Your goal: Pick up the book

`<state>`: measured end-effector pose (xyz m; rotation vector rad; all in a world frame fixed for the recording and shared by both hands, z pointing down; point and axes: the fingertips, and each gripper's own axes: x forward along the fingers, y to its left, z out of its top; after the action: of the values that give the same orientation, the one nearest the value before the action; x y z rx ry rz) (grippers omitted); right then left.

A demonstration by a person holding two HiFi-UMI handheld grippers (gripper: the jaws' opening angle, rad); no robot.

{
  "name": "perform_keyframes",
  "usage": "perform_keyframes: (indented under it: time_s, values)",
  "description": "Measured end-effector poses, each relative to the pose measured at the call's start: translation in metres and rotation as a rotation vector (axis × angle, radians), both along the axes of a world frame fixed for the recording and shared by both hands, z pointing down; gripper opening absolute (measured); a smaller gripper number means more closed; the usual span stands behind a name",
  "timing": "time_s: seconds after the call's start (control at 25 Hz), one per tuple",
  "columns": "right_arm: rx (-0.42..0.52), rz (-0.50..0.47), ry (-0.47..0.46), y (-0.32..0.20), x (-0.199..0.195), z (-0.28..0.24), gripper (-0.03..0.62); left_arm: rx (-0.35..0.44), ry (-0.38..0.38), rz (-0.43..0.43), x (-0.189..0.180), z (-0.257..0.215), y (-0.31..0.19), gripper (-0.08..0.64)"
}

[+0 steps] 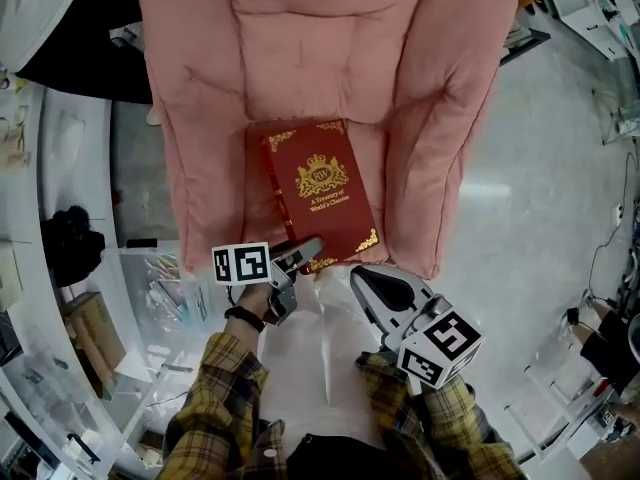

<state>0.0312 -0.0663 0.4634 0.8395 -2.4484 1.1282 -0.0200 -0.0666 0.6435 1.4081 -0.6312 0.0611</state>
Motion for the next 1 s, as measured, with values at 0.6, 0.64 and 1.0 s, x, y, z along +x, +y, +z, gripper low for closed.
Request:
perform_keyframes:
  time_s: [0.6,0.64,1.0]
  values:
    - [0.183,0.016,-0.001,-0.018,0.019,-0.118,0.017,0.186,-0.028,-0.068,-0.015,-0.162,-0.023,0.25]
    - [0.196,0.019,-0.003,-0.019,0.021,-0.126,0.017,0.191,-0.029,-0.07,-0.014,-0.172,-0.021,0.25]
    - [0.307,0.053,-0.018,-0.024,0.046,-0.187,0.017,0.288,-0.009,-0.104,-0.001,-0.262,-0.017,0.25]
